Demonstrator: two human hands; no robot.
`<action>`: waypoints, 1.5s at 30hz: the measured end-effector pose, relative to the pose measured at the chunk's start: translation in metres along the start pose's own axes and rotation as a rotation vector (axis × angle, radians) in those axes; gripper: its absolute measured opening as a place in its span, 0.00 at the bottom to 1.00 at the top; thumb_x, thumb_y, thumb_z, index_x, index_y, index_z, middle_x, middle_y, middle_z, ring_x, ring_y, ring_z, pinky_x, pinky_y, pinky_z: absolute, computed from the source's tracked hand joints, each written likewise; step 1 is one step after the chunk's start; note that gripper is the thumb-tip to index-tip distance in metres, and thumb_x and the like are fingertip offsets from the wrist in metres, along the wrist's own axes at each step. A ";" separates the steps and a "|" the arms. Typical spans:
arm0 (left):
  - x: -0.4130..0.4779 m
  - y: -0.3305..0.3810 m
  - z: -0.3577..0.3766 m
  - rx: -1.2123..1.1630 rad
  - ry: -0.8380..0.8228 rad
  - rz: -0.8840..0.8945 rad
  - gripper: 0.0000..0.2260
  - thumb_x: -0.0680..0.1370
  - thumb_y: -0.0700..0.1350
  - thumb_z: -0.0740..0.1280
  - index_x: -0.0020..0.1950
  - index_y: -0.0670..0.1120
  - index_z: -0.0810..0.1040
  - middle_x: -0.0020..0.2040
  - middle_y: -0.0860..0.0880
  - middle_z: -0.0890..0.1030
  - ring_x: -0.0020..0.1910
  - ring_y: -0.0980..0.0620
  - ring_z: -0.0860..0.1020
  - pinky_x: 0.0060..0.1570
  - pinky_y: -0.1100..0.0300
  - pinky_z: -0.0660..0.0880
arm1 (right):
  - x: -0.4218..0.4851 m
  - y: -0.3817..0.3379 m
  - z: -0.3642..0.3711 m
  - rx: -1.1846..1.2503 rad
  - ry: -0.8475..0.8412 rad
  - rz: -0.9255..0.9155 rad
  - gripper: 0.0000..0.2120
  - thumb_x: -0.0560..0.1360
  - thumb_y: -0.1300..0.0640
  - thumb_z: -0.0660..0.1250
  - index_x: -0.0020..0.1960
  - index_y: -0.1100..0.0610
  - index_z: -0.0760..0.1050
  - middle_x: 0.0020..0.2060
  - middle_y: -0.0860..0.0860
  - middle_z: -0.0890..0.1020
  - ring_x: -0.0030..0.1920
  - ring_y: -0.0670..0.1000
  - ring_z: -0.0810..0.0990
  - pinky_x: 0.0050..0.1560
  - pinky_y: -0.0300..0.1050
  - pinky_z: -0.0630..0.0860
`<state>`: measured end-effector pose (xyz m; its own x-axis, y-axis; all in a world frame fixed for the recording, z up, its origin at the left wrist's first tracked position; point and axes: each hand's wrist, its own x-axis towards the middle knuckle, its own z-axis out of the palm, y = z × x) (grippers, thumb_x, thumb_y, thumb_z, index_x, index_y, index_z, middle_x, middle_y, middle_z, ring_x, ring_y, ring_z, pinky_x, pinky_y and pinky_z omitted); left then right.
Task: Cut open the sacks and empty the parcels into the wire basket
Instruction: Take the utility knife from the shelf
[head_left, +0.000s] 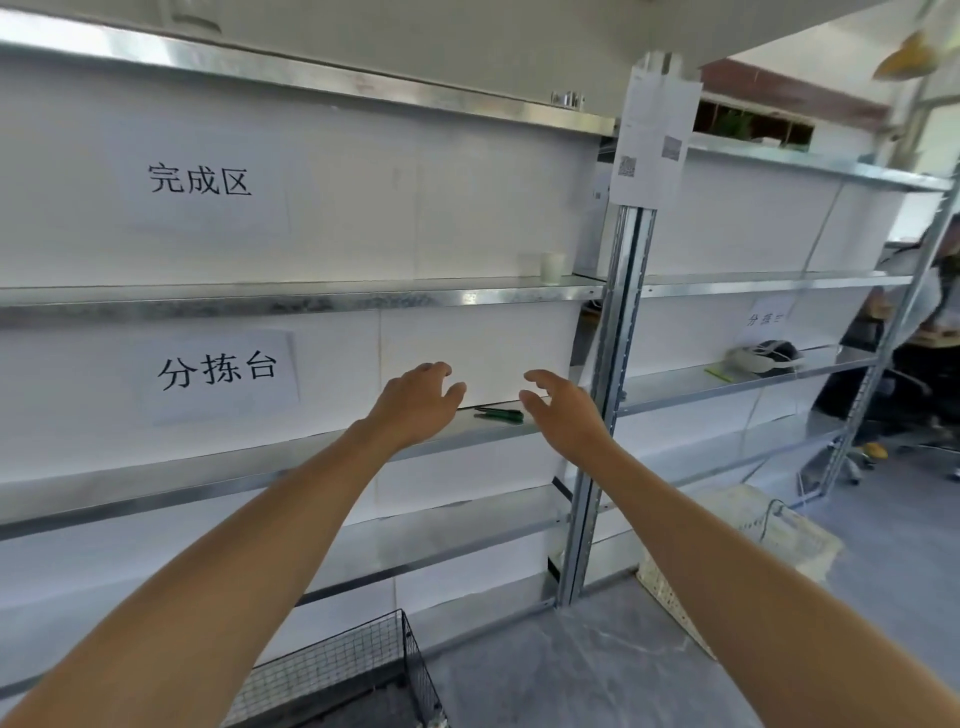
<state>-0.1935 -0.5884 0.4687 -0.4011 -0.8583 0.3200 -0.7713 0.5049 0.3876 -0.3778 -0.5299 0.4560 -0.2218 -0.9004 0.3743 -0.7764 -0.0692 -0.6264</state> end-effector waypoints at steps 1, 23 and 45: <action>0.001 0.000 0.001 0.000 -0.006 0.003 0.23 0.82 0.54 0.53 0.74 0.44 0.64 0.74 0.47 0.66 0.70 0.46 0.66 0.68 0.53 0.63 | 0.000 0.000 0.001 -0.003 0.003 0.002 0.19 0.81 0.51 0.58 0.70 0.54 0.68 0.66 0.54 0.74 0.64 0.53 0.74 0.59 0.46 0.70; 0.086 -0.003 0.074 0.036 -0.065 -0.077 0.22 0.82 0.55 0.53 0.73 0.45 0.64 0.73 0.46 0.67 0.69 0.45 0.68 0.66 0.52 0.65 | 0.074 0.086 0.013 -0.085 -0.056 -0.003 0.21 0.81 0.48 0.56 0.72 0.54 0.65 0.67 0.54 0.74 0.64 0.54 0.74 0.59 0.46 0.69; 0.265 0.028 0.205 0.084 -0.068 -0.391 0.24 0.82 0.53 0.53 0.76 0.45 0.60 0.75 0.47 0.64 0.72 0.46 0.65 0.69 0.53 0.62 | 0.281 0.263 0.033 0.035 -0.296 -0.134 0.22 0.81 0.49 0.55 0.74 0.55 0.62 0.71 0.52 0.70 0.68 0.53 0.70 0.66 0.47 0.66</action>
<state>-0.4231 -0.8204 0.3872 -0.0989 -0.9897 0.1038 -0.9086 0.1323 0.3962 -0.6254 -0.8157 0.3740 0.0661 -0.9677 0.2435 -0.7653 -0.2057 -0.6099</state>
